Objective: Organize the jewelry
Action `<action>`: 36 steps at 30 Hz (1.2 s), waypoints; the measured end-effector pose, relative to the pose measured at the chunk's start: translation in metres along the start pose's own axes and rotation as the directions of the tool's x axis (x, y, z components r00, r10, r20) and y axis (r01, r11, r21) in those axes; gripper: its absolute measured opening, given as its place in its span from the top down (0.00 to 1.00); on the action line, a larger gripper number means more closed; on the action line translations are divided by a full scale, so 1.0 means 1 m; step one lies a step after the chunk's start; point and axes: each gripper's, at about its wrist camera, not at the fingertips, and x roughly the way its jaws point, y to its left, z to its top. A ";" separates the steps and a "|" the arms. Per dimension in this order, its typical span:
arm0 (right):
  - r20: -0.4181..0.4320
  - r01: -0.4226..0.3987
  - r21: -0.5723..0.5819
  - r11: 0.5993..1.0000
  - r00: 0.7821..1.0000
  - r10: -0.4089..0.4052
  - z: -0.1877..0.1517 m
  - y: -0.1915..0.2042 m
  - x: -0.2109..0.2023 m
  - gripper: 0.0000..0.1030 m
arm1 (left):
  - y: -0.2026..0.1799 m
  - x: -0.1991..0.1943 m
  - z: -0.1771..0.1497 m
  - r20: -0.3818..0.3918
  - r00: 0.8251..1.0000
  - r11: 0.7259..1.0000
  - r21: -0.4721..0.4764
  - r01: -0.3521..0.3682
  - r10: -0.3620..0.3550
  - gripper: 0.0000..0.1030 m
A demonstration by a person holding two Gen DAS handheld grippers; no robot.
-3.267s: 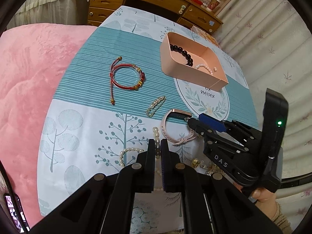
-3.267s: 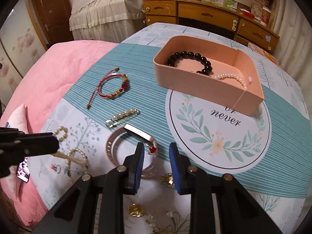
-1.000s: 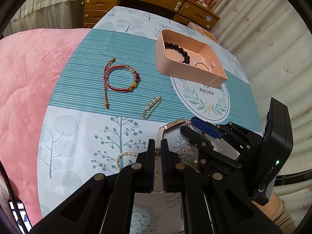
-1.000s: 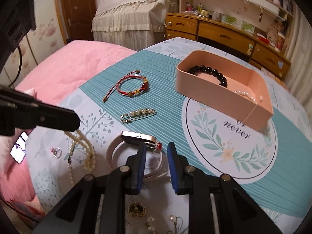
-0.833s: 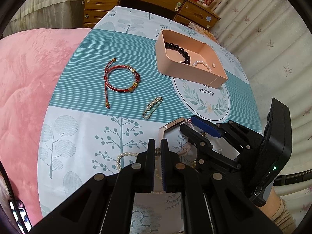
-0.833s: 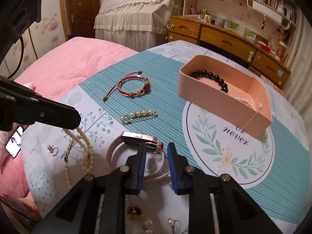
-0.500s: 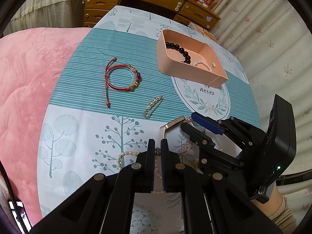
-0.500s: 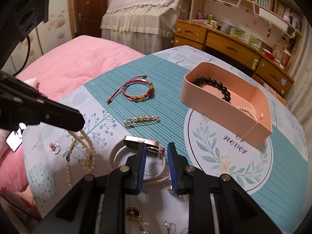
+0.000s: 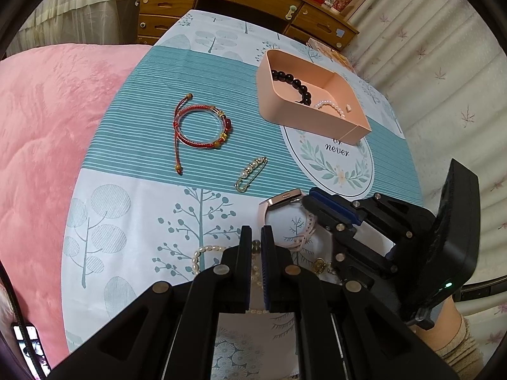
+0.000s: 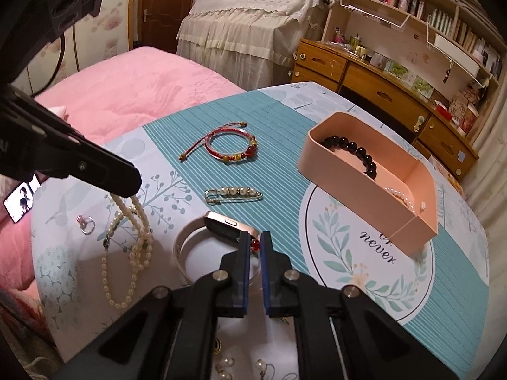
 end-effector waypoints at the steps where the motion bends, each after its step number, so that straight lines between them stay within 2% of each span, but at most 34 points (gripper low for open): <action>1: 0.012 -0.016 0.022 1.000 1.000 0.015 0.001 -0.003 -0.004 1.00 | 0.000 0.000 0.000 0.001 1.000 1.000 0.000 0.000 0.000 0.97; 6: 0.084 -0.066 0.097 0.993 0.995 0.058 0.007 -0.015 -0.027 1.00 | -0.002 -0.004 0.001 0.008 1.000 1.000 0.003 -0.002 0.002 0.97; 10: -0.003 -0.018 0.035 0.999 1.000 0.018 0.009 -0.007 -0.015 0.99 | -0.004 -0.006 0.001 0.012 1.000 1.000 0.008 -0.001 0.001 0.97; 12: -0.042 0.007 -0.033 0.999 0.999 -0.009 0.006 0.003 -0.006 0.96 | -0.004 -0.008 0.000 0.014 1.000 1.000 0.010 0.002 -0.002 0.97; 18: -0.057 0.051 -0.137 0.989 0.997 -0.059 0.001 0.018 0.004 0.85 | -0.003 -0.008 -0.001 0.010 1.000 1.000 0.003 -0.002 0.002 0.97; 28: -0.058 0.117 -0.186 0.976 0.990 -0.130 -0.002 0.024 0.014 0.87 | 0.004 -0.008 0.000 0.010 1.000 1.000 -0.006 0.004 -0.004 0.97; 31: -0.046 0.107 -0.163 0.981 0.992 -0.115 -0.003 0.022 0.010 0.90 | 0.007 -0.008 -0.001 0.006 1.000 1.000 -0.010 0.001 -0.001 0.97; 36: -0.021 0.035 -0.029 0.999 0.999 -0.035 0.000 0.004 -0.001 0.91 | 0.013 -0.004 -0.002 -0.006 1.000 1.000 -0.020 -0.002 0.002 0.97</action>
